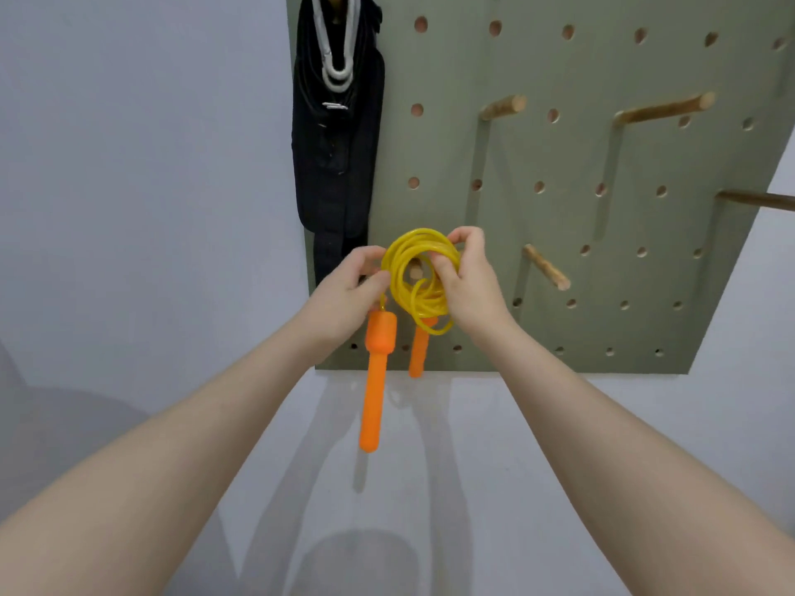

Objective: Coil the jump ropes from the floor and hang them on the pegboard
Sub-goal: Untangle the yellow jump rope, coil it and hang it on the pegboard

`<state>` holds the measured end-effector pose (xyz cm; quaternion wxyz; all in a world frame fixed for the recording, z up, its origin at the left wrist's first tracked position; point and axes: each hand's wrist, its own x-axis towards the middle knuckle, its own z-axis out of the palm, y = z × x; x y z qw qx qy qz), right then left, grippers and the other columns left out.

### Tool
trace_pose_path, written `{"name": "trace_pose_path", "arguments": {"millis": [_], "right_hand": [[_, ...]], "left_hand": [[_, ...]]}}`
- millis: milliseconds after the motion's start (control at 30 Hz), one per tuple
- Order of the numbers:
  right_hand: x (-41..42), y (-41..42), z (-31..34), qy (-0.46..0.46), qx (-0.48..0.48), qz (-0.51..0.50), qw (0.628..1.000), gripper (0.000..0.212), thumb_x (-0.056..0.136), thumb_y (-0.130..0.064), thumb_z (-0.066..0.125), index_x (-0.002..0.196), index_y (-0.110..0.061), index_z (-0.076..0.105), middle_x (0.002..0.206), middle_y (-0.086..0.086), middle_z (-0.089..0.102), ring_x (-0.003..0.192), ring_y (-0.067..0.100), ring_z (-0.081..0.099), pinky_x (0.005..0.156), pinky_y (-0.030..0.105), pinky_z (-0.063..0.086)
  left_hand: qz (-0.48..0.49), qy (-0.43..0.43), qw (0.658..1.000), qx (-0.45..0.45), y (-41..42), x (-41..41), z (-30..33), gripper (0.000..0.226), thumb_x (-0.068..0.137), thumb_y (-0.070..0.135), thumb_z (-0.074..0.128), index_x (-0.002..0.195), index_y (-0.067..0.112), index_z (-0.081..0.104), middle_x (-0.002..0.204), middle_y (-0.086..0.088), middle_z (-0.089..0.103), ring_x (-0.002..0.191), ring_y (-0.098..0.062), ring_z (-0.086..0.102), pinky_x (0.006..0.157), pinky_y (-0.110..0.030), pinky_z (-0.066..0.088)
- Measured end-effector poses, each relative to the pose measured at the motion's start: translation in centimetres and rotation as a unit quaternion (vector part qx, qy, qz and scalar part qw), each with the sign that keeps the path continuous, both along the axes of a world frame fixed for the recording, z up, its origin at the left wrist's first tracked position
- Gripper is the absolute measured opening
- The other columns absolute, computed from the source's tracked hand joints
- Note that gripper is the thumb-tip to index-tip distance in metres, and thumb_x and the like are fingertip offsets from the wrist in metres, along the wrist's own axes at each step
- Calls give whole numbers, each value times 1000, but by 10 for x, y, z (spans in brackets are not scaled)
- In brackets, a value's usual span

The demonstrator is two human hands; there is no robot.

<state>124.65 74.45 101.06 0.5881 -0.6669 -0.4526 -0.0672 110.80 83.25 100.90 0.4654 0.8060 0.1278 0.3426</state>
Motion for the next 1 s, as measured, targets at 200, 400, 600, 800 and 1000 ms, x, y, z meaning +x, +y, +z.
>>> {"name": "trace_pose_path", "arguments": {"millis": [200, 400, 600, 800, 1000], "right_hand": [[8, 35, 2, -15, -32, -33, 999, 17, 96, -25, 43, 110, -17, 37, 102, 5, 57, 92, 19, 56, 76, 32, 44], [21, 49, -7, -148, -123, -220, 956, 40, 97, -31, 41, 134, -19, 38, 140, 6, 32, 125, 28, 32, 100, 39, 30], [14, 48, -14, -246, -288, -235, 895, 71, 94, -28, 40, 149, -12, -1, 157, 9, -8, 139, 33, 12, 107, 42, 25], [-13, 1, -18, -171, -198, -140, 955, 82, 85, -19, 49, 149, -14, -1, 158, 6, -10, 144, 28, 4, 115, 43, 8], [-70, -69, -57, -191, -257, -122, 939, 66, 86, -11, 49, 146, -17, 21, 157, 8, -3, 142, 30, 14, 109, 42, 24]], "left_hand": [[50, 21, 993, 101, 15, 21, -8, 49, 87, 26, 63, 130, 25, 40, 115, 13, 51, 83, -11, 66, 73, -21, 52], [151, 97, 955, 235, 29, 47, -9, 55, 94, 25, 50, 144, 19, 28, 135, -7, 37, 99, -18, 56, 87, -29, 48], [245, 230, 890, 307, 25, 61, -12, 61, 100, 29, 33, 149, 16, -3, 140, -14, 23, 88, -21, 45, 62, -32, 39], [220, 162, 924, 269, -10, 28, 1, 73, 93, 24, 42, 149, 16, -5, 143, -11, 26, 103, -28, 53, 77, -42, 50], [159, 115, 943, 270, -73, -33, -22, 57, 86, 17, 48, 140, 14, 31, 137, -9, 34, 114, -29, 47, 85, -41, 47]]}}
